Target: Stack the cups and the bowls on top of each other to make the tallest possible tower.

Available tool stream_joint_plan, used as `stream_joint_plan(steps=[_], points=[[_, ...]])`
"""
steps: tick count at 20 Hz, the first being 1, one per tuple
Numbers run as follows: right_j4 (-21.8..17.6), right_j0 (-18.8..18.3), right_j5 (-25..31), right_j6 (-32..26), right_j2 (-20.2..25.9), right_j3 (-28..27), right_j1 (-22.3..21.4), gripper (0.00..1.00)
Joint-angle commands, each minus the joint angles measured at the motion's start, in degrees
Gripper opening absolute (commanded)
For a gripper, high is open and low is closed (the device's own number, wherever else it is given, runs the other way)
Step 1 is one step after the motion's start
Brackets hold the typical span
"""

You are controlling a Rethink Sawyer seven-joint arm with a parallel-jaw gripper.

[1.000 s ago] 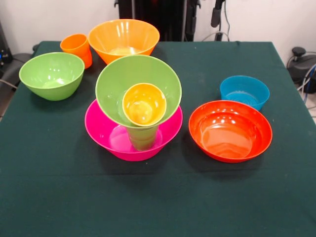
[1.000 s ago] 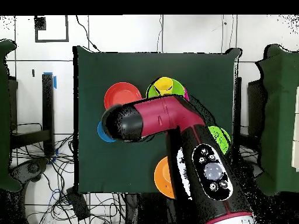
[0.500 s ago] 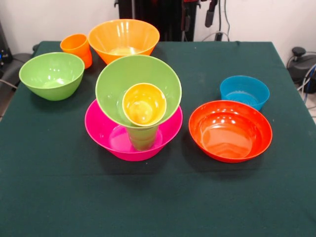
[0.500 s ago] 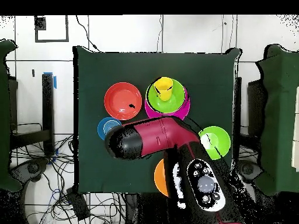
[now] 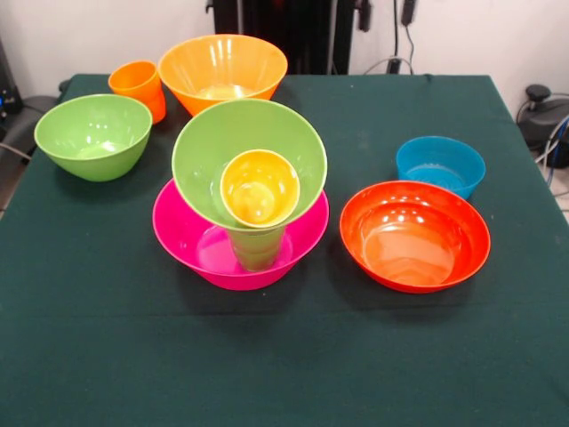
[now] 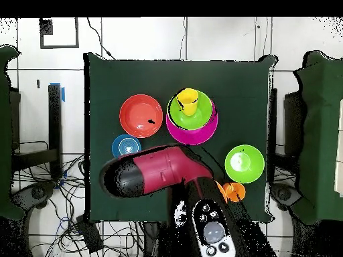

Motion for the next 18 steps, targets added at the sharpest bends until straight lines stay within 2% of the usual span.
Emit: stream_joint_plan(steps=[1,5,9,15,18], points=[[5.1,5.21,-5.07,11.98,0.11,0.45,-1.97,1.0],[6.42,7.33,-4.49,13.23,-0.92,-1.9,-2.3,1.0],[5.44,7.89,-3.48,12.3,-1.73,-5.2,-2.55,1.0],[1.79,6.43,-4.51,8.39,-1.79,-10.99,2.67,1.0],[1.62,5.87,-1.63,6.8,-1.5,-14.36,5.8,1.0]])
